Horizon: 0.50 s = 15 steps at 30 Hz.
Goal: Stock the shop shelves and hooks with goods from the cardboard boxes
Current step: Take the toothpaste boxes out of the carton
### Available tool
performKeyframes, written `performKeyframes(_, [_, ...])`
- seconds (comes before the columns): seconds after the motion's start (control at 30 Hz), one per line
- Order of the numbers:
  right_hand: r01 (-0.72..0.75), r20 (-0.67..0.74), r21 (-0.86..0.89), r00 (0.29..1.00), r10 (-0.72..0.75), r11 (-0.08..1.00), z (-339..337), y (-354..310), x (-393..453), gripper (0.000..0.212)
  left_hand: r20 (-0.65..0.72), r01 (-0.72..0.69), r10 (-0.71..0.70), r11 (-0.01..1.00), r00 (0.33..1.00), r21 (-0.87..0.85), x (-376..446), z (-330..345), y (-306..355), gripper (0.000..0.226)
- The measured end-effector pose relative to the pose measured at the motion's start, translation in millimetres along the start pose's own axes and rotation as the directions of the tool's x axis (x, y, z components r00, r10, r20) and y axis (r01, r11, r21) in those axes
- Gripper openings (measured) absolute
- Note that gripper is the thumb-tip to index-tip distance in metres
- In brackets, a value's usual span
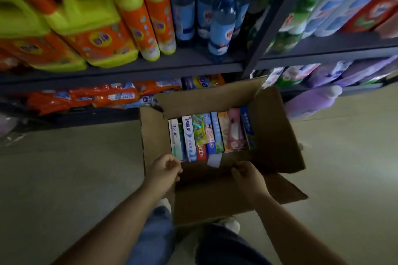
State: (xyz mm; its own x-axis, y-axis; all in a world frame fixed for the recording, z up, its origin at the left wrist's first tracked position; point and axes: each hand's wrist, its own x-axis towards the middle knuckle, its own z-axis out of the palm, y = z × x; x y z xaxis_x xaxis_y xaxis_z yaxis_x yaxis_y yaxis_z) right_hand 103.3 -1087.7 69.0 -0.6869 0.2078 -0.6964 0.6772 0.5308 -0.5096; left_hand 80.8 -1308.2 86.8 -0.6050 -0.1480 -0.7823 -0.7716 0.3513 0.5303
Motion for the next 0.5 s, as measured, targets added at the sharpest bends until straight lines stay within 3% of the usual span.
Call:
performKeyframes(0.13, [-0.016, -0.013, -0.049, 1.000, 0.016, 0.999, 53.0, 15.2, 89.2, 0.028, -0.012, -0.002, 0.002, 1.000, 1.000, -0.014, 86.2, 32.5, -31.6, 0.007])
performKeyframes(0.23, [-0.033, 0.009, 0.013, 0.999, 0.032, 0.999, 88.8, 27.1, 153.8, 0.025, -0.030, -0.027, 0.026, 0.998, 0.999, -0.058, 154.3, 58.1, -54.7, 0.008])
performKeyframes(0.5, [0.118, -0.046, 0.008, 0.992, -0.117, 0.993, 166.7, 55.5, 285.5, 0.031, -0.241, -0.181, 0.176, 0.983, 0.954, 0.002, 295.6, 115.8, -104.9, 0.019])
